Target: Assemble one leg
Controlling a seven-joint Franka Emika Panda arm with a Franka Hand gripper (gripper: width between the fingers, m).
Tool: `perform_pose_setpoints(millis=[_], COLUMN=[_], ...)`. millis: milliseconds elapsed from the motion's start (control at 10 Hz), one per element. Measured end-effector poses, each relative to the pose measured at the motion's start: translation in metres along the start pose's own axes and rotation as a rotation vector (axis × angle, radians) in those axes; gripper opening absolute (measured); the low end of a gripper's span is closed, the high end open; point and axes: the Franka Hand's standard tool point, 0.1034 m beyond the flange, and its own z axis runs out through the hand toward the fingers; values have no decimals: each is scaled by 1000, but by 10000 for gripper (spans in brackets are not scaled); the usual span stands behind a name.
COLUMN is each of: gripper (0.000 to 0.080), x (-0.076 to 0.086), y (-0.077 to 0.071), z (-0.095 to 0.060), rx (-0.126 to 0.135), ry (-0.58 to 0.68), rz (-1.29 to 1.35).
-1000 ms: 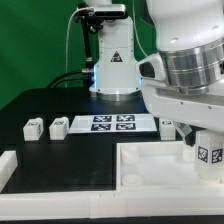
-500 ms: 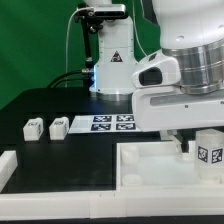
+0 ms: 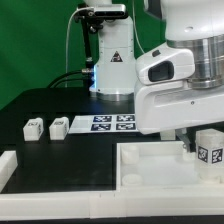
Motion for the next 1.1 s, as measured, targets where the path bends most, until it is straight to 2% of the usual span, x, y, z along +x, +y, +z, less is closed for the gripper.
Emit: perform_pose_setpoints(millis=[100, 500, 900, 1000, 1100], gripper=[300, 297, 297, 297, 297], x=[1, 5, 11, 12, 12], y=[3, 4, 9, 10, 9], z=[0, 3, 3, 2, 2], rx=[-3, 7, 107, 119, 118], ry=[1, -1, -61, -79, -85], rz=[129, 483, 1143, 1296, 1374])
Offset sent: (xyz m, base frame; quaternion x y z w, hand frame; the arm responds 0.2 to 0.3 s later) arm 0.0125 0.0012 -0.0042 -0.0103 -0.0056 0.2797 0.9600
